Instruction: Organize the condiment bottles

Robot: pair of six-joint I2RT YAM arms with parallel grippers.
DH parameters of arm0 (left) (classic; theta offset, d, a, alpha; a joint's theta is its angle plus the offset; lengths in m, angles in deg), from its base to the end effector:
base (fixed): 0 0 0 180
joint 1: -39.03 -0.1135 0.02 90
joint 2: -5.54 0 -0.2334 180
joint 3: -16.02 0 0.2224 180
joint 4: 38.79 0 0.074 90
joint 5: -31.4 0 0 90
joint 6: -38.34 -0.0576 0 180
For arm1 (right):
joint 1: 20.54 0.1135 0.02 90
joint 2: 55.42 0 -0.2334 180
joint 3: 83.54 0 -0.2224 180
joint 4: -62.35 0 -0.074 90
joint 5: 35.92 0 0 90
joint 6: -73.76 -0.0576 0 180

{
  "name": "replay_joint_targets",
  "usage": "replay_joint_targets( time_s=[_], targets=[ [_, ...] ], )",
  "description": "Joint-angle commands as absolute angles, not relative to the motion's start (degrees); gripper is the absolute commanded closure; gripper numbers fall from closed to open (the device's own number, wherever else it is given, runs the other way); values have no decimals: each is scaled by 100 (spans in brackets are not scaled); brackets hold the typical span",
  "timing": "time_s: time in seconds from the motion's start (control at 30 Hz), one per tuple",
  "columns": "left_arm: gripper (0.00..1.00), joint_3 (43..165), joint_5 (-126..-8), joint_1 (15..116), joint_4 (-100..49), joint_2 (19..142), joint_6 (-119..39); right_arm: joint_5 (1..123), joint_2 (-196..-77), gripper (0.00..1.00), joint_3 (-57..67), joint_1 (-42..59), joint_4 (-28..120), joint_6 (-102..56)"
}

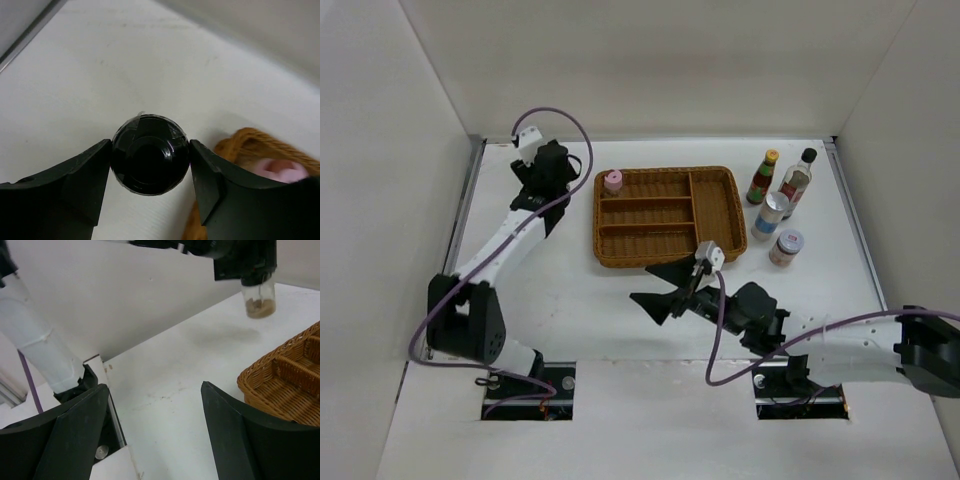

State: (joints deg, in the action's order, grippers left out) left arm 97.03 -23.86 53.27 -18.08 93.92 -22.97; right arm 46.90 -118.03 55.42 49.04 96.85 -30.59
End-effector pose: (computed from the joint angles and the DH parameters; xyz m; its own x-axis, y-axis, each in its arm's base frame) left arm 0.3386 -0.0521 0.2612 -0.2633 -0.3402 -0.9027 -0.4692 0.8628 -0.1883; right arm 0.0930 0.2292 0.2683 -0.1443 0.3172 -0.9373 -0.8790 0.3940 0.2687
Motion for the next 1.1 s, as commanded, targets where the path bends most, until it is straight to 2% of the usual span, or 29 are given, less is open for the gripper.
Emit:
replay_joint_targets(
  time_s=[0.0,0.17,0.37,0.63,0.93,1.0,1.07],
  targets=[
    [65,10031,-2195,5848,-2542,8368,-2362,4424,-11545,19,5619,4762,10074,-3056],
    [65,10619,-2291,6753,-2630,8648,-2397,4152,-11308,19,5874,4534,10364,-3188],
    [65,11436,-2449,7370,-2894,9885,-2503,3870,-10965,18,6103,4226,10444,-3416],
    [66,12149,-2458,7432,-3052,11267,-2635,3826,-10903,18,6191,4015,10497,-3628],
    [65,12000,-2494,7327,-3210,11883,-2740,3817,-10807,18,6209,3962,10470,-3628],
    [63,11930,-2494,7309,-3219,11997,-2740,3800,-10780,18,6235,3945,10488,-3628],
    [54,11799,-2494,7309,-3228,12067,-2749,3799,-10771,18,6252,3918,10488,-3628]
  ],
)
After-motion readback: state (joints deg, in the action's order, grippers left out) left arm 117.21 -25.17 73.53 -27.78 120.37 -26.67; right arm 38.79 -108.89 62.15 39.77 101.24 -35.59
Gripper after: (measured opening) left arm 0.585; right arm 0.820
